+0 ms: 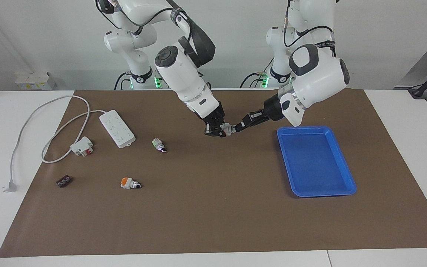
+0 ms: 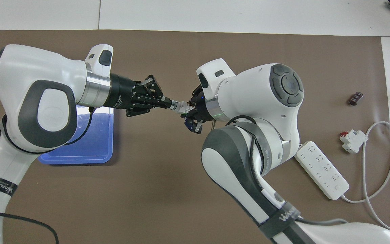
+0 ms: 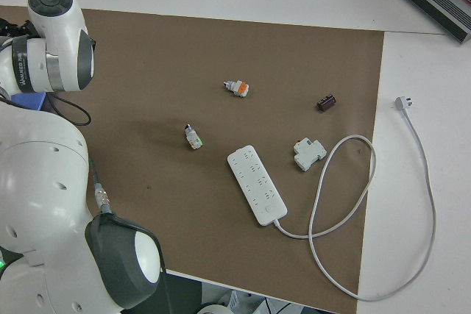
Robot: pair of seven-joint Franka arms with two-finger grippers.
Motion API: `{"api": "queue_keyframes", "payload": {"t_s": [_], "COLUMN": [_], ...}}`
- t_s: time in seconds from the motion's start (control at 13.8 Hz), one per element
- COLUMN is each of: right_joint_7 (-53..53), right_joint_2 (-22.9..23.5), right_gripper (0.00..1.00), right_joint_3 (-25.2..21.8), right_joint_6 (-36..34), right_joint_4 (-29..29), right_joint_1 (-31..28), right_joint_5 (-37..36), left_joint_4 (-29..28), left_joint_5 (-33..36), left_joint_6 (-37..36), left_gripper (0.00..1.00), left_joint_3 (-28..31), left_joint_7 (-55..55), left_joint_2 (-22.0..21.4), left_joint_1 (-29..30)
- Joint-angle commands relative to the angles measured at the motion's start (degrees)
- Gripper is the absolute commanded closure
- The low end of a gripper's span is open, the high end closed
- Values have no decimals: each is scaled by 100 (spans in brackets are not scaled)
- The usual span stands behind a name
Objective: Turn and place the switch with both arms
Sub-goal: 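Close the left gripper on the switch held by the right gripper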
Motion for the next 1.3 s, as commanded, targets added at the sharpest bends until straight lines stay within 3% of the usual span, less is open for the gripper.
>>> {"api": "queue_keyframes", "payload": {"t_s": [0.0, 0.43, 0.8, 1.23], "right_joint_7": [78, 114, 122, 122], "right_joint_2": [7, 7, 7, 7], "right_gripper": [100, 100, 100, 100], "right_joint_3": [76, 76, 67, 67], "right_joint_6": [-11, -2, -2, -2], "right_joint_4": [93, 85, 85, 85], "right_joint_1": [-30, -12, -12, -12], "right_joint_5": [13, 13, 13, 13], "left_joint_4": [-226, -95, -15, 248], "left_joint_5": [-130, -42, -24, 98], "left_joint_6": [144, 91, -31, -857], "left_gripper": [100, 100, 100, 100], "left_joint_3": [46, 46, 46, 63], "left_joint_7": [-6, 1, 1711, 3769], "left_joint_2": [-119, -93, -83, -127], "left_joint_1": [-144, -127, -144, -83]}}
